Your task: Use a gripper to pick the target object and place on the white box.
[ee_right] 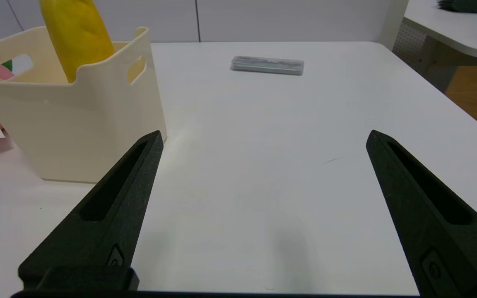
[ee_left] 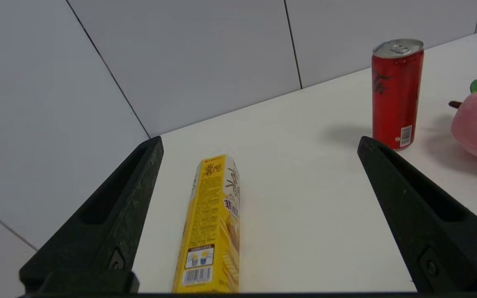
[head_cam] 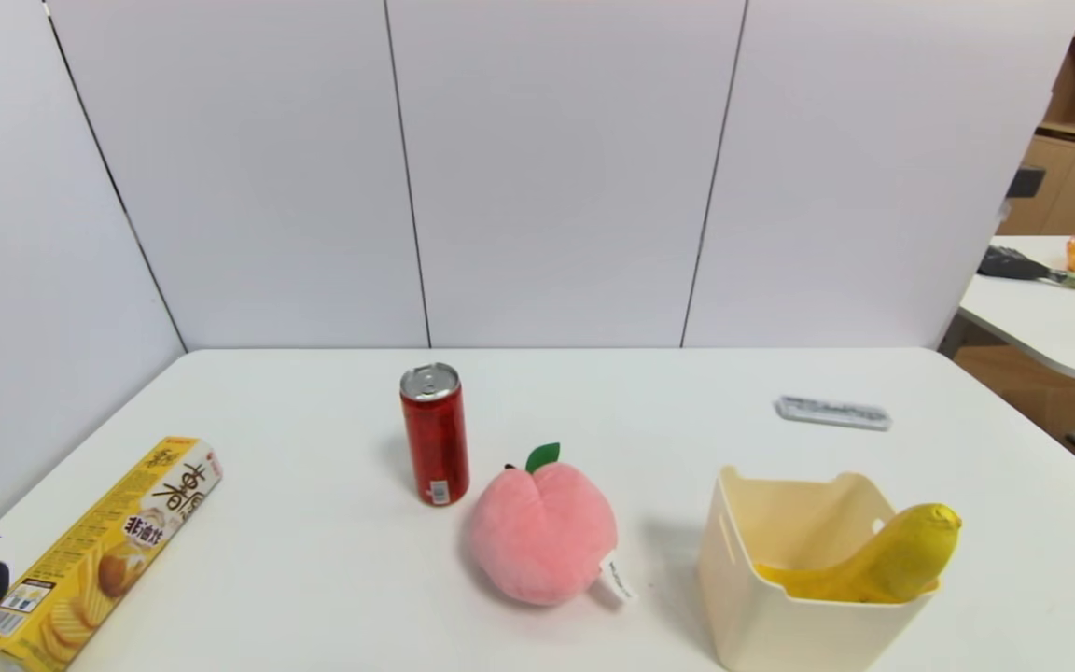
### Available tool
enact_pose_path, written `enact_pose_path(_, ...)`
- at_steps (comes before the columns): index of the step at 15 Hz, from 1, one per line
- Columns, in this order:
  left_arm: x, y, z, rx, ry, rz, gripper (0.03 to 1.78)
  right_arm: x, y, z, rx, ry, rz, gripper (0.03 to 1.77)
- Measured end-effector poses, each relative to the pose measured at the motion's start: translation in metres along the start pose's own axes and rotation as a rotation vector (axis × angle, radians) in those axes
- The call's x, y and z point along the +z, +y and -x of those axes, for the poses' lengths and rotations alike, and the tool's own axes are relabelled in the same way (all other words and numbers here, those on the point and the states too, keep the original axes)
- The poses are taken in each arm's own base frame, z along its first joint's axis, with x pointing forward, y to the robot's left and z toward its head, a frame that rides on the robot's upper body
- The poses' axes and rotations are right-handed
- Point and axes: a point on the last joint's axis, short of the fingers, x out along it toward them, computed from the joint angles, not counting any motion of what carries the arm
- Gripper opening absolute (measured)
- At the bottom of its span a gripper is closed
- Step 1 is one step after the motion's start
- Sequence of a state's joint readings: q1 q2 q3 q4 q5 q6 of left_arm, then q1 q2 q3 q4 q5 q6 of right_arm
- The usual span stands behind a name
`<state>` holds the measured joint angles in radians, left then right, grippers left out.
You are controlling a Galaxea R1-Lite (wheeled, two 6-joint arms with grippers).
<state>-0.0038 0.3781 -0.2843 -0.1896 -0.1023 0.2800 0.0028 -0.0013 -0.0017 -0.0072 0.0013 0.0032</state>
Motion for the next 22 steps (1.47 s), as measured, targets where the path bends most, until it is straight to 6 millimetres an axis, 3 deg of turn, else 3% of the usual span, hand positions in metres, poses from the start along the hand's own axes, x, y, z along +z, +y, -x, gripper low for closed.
enact_pose_path(6,-0.071,-0.023,0.028,-0.007,0.069,0.09,1.69,0.0,0.0,0.0,0.001,0.0,0.0,1.7)
enact_pose_path(9,-0.093,-0.028,0.034,0.066,0.13,0.154,1.69,0.0,0.0,0.0,0.0,0.0,0.0,1.7)
enact_pose_path(22,-0.096,-0.029,0.037,0.107,0.107,0.301,1.69,0.0,0.0,0.0,0.001,0.0,0.0,1.7)
